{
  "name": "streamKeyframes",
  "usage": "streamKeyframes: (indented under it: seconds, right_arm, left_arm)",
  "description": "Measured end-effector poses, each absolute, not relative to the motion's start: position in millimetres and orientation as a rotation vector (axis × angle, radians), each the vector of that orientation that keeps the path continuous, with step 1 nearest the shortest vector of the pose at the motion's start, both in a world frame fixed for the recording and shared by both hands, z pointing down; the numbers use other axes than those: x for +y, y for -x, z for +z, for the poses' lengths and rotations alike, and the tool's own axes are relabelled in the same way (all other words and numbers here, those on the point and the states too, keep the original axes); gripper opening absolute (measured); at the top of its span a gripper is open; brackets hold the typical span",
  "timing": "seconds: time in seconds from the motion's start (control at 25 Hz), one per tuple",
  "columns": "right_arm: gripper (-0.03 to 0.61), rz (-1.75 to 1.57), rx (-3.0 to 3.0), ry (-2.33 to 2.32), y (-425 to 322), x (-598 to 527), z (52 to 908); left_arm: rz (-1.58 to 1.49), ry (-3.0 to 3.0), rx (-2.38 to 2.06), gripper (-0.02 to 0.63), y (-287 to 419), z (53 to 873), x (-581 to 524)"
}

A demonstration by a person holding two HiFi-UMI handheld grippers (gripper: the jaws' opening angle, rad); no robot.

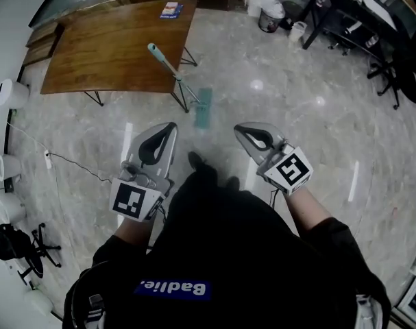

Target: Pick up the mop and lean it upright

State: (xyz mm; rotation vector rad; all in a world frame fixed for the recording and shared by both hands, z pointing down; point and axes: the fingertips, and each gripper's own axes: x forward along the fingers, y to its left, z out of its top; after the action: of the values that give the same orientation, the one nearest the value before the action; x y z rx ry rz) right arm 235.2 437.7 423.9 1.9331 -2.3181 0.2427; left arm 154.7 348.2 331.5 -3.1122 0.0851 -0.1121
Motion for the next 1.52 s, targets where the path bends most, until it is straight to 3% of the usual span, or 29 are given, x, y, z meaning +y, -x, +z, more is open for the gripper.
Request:
streamKeyframes:
  seconds: [0.6, 1.52]
  right_arm:
    - [0.005, 0.140, -2.086, -2.201, -186, 489, 382]
    - [0.004, 0.150, -1.982, -2.295, -101, 430, 378]
  left_arm:
    - [-0.033, 3.098, -0.202, 0.018, -128, 315, 410]
    - [-0.061, 3.134, -0.510, 0.018, -59, 340, 399]
